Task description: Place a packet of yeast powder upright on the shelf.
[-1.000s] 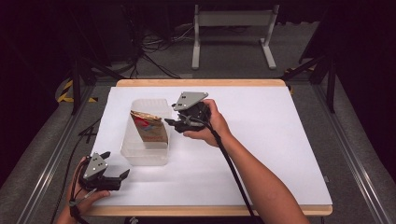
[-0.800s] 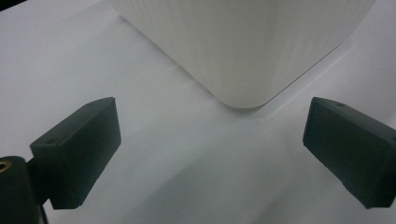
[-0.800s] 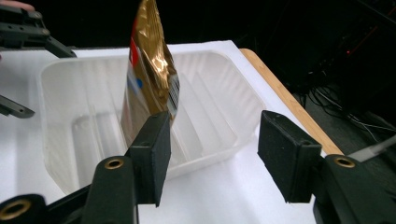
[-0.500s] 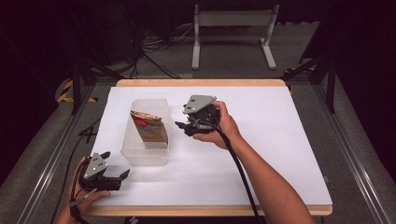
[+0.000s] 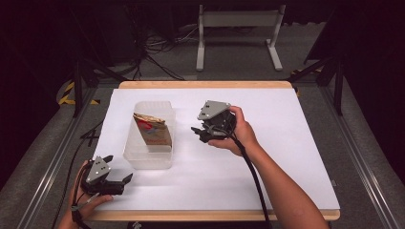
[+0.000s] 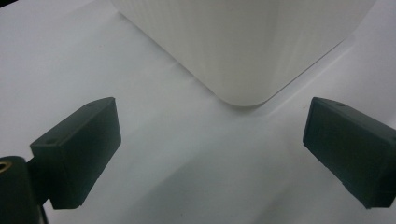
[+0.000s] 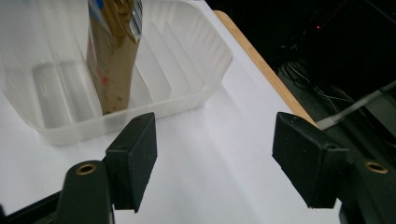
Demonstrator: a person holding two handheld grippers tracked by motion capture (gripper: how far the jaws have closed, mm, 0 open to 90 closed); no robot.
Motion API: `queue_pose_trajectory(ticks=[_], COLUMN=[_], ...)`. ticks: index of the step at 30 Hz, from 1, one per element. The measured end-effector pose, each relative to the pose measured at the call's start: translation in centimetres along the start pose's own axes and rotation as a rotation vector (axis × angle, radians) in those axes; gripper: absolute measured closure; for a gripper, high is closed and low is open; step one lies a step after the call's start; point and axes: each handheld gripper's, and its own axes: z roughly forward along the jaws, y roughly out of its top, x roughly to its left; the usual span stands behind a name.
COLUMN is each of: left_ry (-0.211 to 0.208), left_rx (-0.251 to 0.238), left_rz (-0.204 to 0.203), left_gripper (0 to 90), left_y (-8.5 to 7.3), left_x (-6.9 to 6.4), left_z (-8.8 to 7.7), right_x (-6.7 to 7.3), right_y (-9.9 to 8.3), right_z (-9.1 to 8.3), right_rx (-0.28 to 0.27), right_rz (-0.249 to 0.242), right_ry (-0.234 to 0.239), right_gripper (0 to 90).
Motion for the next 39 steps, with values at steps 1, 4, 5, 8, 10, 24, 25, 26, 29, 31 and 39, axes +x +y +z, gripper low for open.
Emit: queue_pose_trajectory(ticks=[1,4,5,8,10,24,25,26,29,31,39], left_ry=[0.000,0.006,0.009,0.012,0.009,0.009,0.008,0.009,0.008,0.007,0.005], left_rx=[-0.001,-0.005,-0.006,-0.011,-0.005,0.003,0.004,0.005,0.011,0.004,0.016], left_rz=[0.000,0.000,0.001,-0.006,0.000,-0.001,-0.001,-0.001,-0.001,-0.002,0.005], left_gripper=[5.0,5.0,5.0,5.0,5.0,5.0,5.0,5.0,5.0,5.0,5.0], left_y=[0.0,0.1,0.1,0.1,0.1,0.2,0.2,0.2,0.2,0.3,0.3], left_x=[0.0,-0.1,-0.1,-0.1,-0.1,-0.2,-0.3,-0.3,-0.3,-0.4,-0.4], left_z=[0.0,0.0,0.0,-0.1,0.0,0.1,0.1,0.1,0.1,0.1,0.3], right_x=[0.0,0.0,-0.1,0.0,0.2,0.9,0.9,0.9,0.7,0.6,0.2], right_y=[-0.2,-0.8,-1.1,-1.9,-2.4,-6.2,-6.5,-6.8,-7.8,-8.6,-11.0], right_z=[-0.1,-0.4,-0.4,-0.6,-0.8,-2.3,-2.4,-2.6,-3.1,-3.4,-4.9], right_rx=[0.006,0.000,-0.002,0.012,0.011,0.034,0.035,0.034,0.037,0.048,0.067], right_rz=[-0.002,0.005,0.018,0.014,0.023,0.027,0.031,0.032,0.046,0.059,0.087], right_ry=[-0.001,-0.002,0.004,-0.010,-0.007,-0.078,-0.083,-0.088,-0.098,-0.103,-0.133], right_gripper=[30.7,29.8,29.4,28.3,27.6,25.7,25.6,25.6,25.2,24.6,24.2])
